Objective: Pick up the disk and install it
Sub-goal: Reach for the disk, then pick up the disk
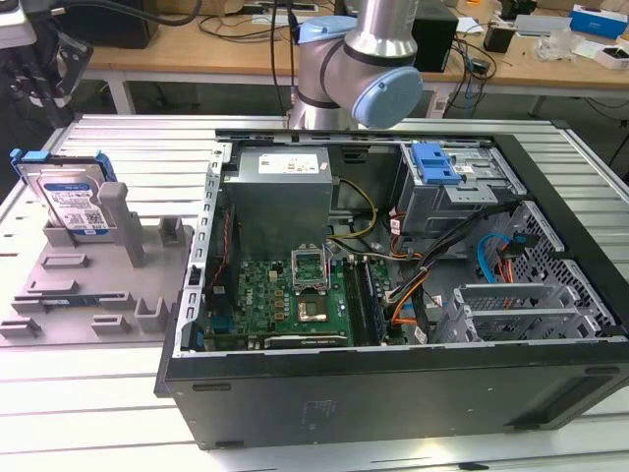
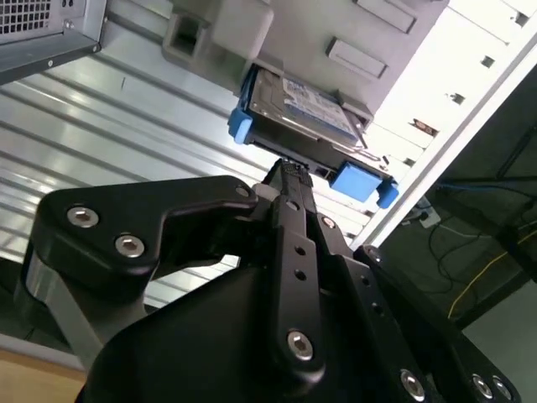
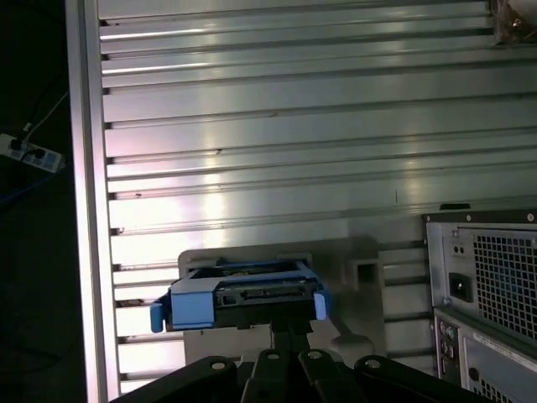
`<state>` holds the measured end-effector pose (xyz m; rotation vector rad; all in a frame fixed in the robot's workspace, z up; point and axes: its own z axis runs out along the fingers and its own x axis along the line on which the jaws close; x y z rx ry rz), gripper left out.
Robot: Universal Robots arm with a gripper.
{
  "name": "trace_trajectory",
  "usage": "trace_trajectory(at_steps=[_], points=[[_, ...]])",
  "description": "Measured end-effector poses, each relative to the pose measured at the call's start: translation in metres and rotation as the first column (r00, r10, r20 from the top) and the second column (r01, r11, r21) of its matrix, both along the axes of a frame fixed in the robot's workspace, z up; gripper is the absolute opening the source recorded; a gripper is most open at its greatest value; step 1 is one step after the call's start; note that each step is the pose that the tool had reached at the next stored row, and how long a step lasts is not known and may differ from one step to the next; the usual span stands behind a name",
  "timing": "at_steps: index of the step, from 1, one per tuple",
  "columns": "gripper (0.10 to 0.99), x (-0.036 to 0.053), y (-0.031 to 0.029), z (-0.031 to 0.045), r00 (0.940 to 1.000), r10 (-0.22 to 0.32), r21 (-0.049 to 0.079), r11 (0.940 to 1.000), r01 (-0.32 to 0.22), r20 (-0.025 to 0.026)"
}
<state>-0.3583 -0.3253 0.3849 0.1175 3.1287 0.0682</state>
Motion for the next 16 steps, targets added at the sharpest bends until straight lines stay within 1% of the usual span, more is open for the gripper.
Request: trace_trajectory(at_steps=[16], points=[[0.106,-0.0036,0.0007,0.0,1.0,0.0,0.0,1.0,0.0,-0.0002]])
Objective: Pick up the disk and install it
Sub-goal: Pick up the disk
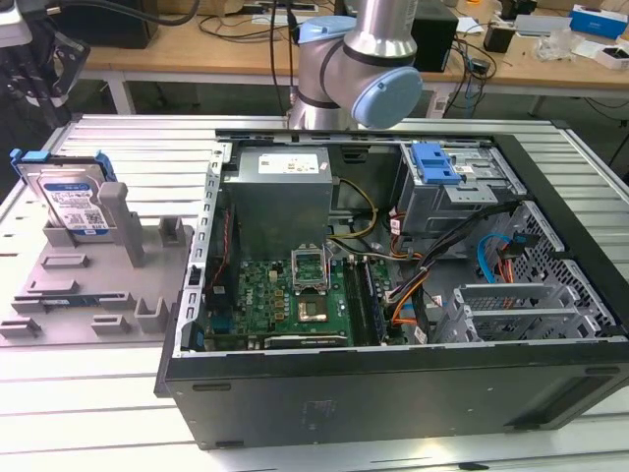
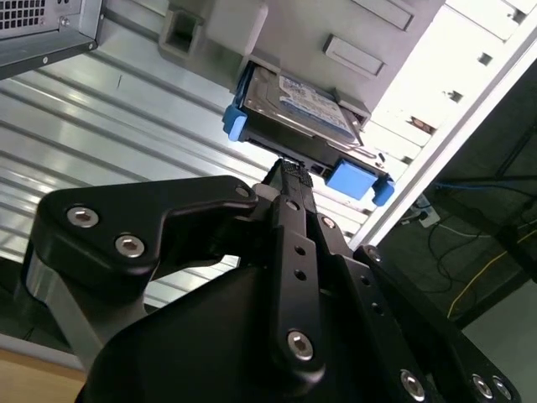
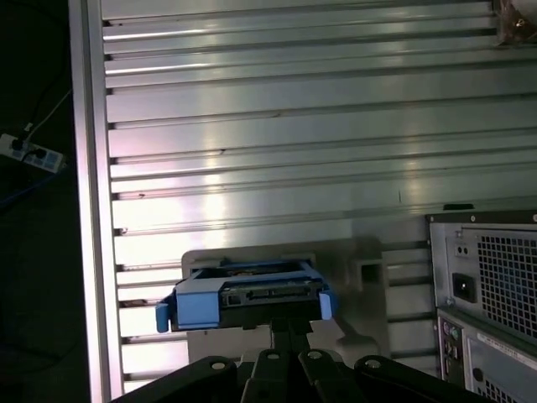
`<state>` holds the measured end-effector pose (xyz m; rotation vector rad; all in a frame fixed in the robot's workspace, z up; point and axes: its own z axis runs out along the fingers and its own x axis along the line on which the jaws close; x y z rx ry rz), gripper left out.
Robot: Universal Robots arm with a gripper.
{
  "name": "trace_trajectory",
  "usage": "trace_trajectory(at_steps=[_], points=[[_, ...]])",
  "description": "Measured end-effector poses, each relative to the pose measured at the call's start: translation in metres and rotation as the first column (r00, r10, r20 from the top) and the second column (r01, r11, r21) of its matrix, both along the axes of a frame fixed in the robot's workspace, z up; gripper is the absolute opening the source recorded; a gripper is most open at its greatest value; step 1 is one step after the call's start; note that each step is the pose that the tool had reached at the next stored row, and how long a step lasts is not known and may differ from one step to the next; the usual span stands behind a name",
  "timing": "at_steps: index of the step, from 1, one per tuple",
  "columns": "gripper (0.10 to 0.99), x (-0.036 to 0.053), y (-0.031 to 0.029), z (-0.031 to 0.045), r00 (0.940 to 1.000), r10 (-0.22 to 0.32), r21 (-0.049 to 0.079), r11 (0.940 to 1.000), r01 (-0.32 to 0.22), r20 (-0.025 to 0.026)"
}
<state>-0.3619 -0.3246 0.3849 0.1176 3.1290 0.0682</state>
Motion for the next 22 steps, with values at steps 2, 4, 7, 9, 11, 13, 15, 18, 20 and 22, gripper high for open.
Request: trace_trajectory(at_steps=[2,4,7,9,11,13,15,18,20,22], points=[[0.106,-0.0009,0.0002,-0.0001,1.0,0.0,0.0,1.0,0.0,0.0],[0.106,-0.0013,0.0003,0.0,1.0,0.0,0.0,1.0,0.0,0.0],[0.106,-0.0017,0.0003,0.0,1.0,0.0,0.0,1.0,0.0,-0.0001],[0.106,-0.0017,0.0003,0.0,1.0,0.004,0.0,1.0,-0.004,-0.0001],[0.106,-0.0017,0.0005,0.0,0.9996,0.028,0.0,0.9996,-0.028,-0.0001],[0.106,-0.0018,0.0007,0.0,0.9975,0.07,0.0,0.9975,-0.07,-0.0001],[0.106,-0.0018,0.0009,0.0,0.9927,0.121,0.0,0.9927,-0.121,-0.0001],[0.106,-0.0017,0.001,0.0,0.9796,0.201,0.0,0.9796,-0.201,-0.0001],[0.106,-0.0017,0.001,-0.0001,0.9707,0.24,0.0,0.9707,-0.24,-0.0001],[0.106,-0.0017,0.0011,-0.0001,0.9617,0.274,0.0,0.9617,-0.274,-0.0001]])
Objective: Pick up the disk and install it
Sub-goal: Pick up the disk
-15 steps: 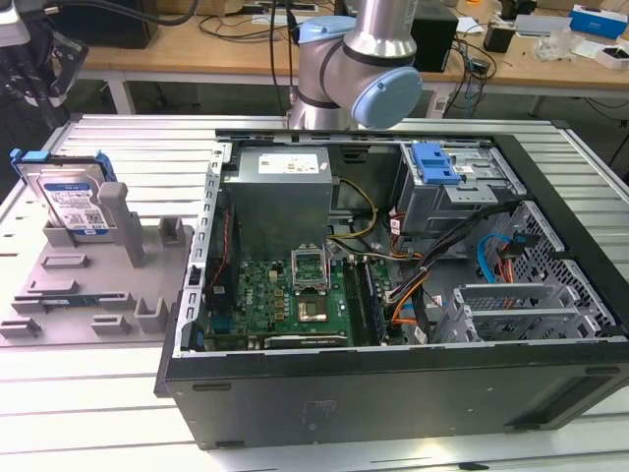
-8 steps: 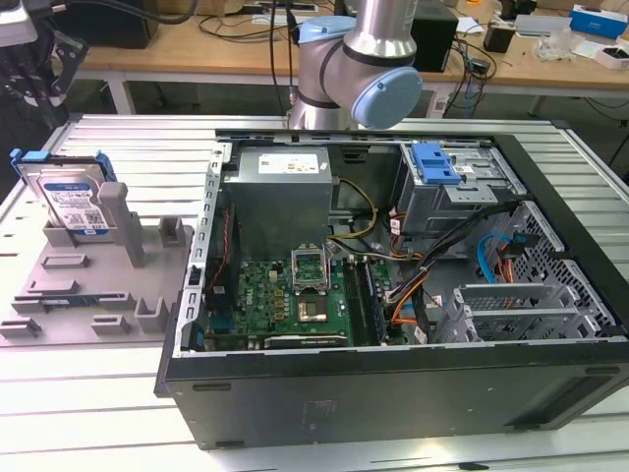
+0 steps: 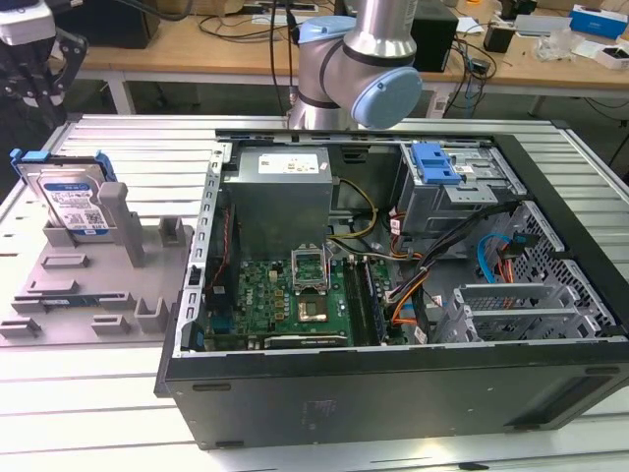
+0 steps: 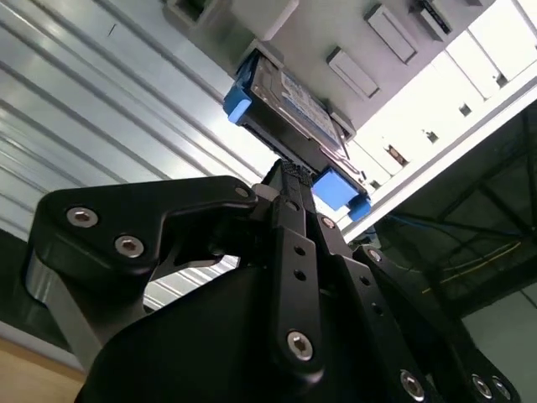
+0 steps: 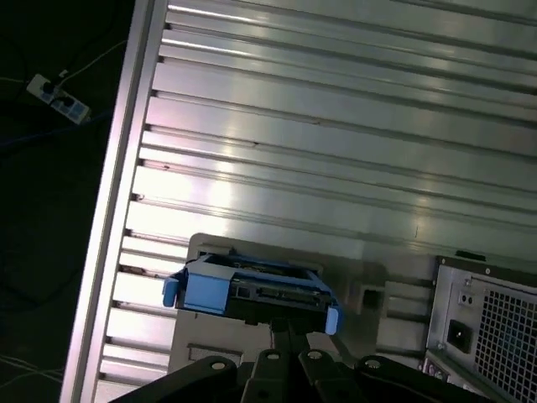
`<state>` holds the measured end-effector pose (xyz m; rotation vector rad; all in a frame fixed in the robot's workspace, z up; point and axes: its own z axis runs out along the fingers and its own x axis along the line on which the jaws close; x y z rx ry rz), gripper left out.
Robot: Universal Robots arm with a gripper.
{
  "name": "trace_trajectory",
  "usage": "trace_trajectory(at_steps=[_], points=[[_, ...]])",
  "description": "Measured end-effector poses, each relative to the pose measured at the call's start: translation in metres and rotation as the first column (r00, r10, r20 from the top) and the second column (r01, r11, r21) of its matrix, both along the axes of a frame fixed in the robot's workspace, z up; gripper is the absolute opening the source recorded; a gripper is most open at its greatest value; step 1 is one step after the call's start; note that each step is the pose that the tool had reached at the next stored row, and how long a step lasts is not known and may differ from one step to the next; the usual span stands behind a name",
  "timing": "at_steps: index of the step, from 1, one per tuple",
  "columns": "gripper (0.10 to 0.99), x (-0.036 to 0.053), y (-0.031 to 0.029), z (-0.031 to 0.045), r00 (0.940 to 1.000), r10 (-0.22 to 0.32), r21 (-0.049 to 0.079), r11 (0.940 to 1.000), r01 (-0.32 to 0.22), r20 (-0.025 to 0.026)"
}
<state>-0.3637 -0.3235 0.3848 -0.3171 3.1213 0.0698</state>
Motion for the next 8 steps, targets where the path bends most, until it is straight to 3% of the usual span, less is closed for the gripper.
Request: trace_trajectory(at_steps=[5,8], points=[[0.106,0.0,0.0,0.0,0.9948,0.102,0.0,0.9948,-0.102,0.0],[0.106,0.0,0.0,0.0,0.9846,0.175,0.0,0.9846,-0.175,0.0]])
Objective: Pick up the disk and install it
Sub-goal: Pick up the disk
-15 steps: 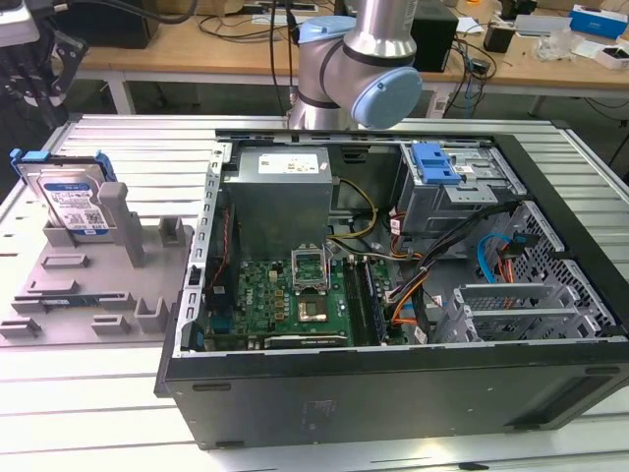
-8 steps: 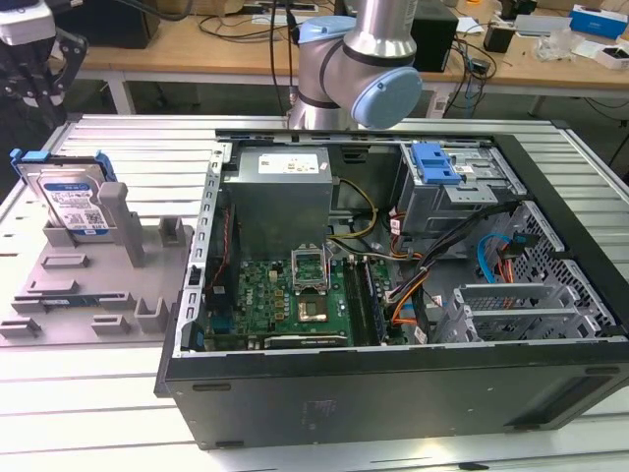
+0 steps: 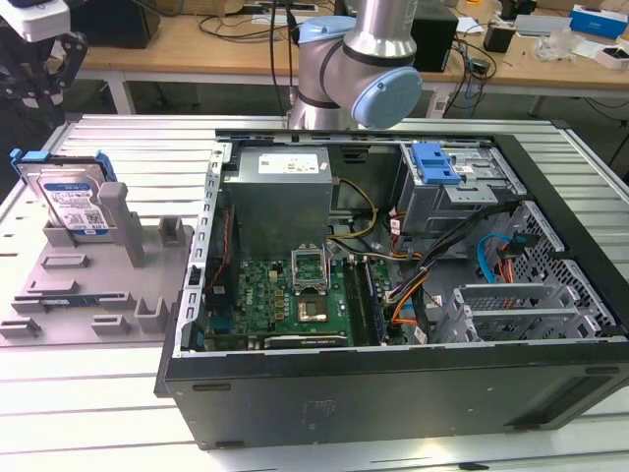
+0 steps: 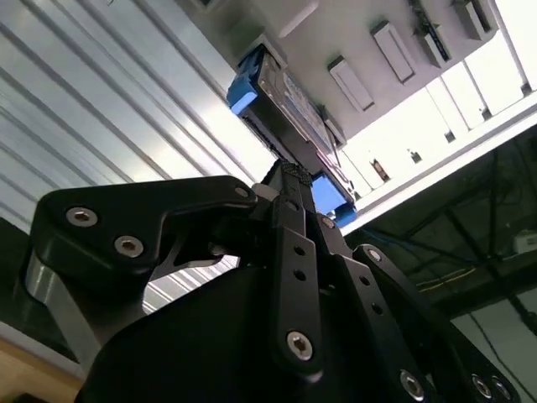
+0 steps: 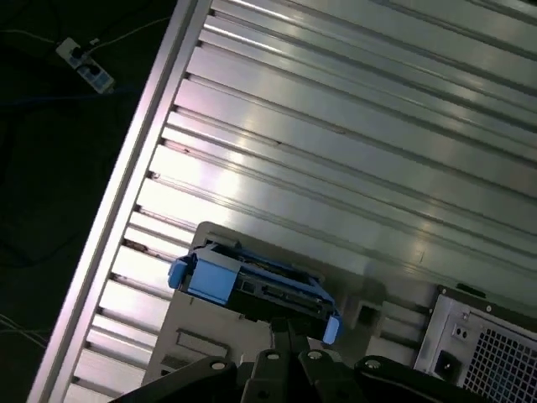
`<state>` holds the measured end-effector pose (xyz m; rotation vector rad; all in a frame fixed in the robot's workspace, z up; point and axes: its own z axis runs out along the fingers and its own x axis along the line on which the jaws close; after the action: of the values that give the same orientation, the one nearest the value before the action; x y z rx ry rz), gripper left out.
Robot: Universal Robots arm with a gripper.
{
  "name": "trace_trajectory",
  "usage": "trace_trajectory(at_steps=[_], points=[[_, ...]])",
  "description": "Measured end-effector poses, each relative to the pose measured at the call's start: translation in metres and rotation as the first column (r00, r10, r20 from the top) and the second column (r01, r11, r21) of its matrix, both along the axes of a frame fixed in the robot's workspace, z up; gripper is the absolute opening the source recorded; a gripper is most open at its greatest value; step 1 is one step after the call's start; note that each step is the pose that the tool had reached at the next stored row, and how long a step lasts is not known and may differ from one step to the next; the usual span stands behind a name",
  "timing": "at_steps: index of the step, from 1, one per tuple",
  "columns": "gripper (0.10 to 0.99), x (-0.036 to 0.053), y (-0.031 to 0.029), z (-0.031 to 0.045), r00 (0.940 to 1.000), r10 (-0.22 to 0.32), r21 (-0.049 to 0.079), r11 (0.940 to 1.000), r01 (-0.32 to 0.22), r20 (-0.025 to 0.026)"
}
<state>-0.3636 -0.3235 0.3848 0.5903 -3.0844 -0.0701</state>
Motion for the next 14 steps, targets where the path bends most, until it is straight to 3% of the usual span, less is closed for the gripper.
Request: trace_trajectory(at_steps=[3,6,9,11,12,14], points=[[0.106,0.0,0.0,0.0,0.9973,0.073,0.0,0.9973,-0.073,0.0],[0.106,0.0,0.0,0.0,0.9907,0.136,0.0,0.9907,-0.136,0.0],[0.106,0.0,0.0,0.0,0.9775,0.211,0.0,0.9775,-0.211,0.0],[0.106,0.0,0.0,0.0,0.9619,0.273,0.0,0.9619,-0.273,-0.0001],[0.106,0.0,0.0,0.0,0.957,0.29,0.0,0.957,-0.29,0.0],[0.106,0.0,0.0,0.0,0.9325,0.361,0.0,0.9325,-0.361,0.0]])
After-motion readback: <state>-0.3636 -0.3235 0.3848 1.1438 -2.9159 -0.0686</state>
